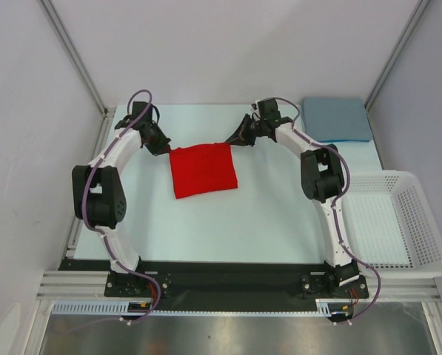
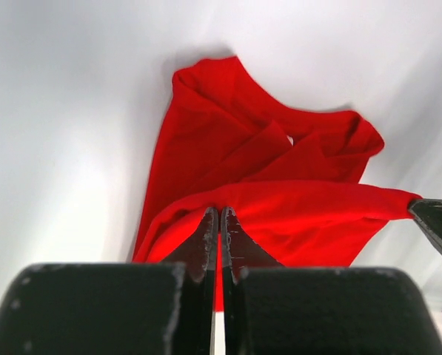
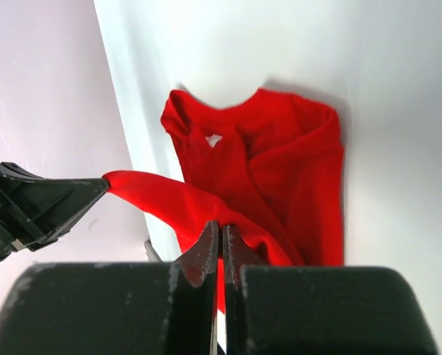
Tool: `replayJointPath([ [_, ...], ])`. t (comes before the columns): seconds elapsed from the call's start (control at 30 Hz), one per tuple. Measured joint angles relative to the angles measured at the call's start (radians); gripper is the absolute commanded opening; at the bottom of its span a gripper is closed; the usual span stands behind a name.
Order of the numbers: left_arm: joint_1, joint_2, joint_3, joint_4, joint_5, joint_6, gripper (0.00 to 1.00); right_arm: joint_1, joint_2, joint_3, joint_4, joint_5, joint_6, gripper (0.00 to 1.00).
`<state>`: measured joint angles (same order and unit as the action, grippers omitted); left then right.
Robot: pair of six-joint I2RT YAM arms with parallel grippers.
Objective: Fold and stack the t-shirts
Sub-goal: Fold the tshirt
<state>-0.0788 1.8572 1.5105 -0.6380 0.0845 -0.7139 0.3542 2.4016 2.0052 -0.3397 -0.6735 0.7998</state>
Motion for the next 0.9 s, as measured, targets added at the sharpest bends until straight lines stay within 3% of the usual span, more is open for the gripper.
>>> replayJointPath([
  [0.3,0.032,0.058,0.066,0.009,0.013,0.000,0.00,-0.005,0.129,0.162,0.035,-0.035,0.074,0.00],
  [0.9,0.048,0.207,0.173,0.046,0.067,0.000,0.00,-0.039,0.231,0.226,0.139,-0.071,0.182,0.00],
])
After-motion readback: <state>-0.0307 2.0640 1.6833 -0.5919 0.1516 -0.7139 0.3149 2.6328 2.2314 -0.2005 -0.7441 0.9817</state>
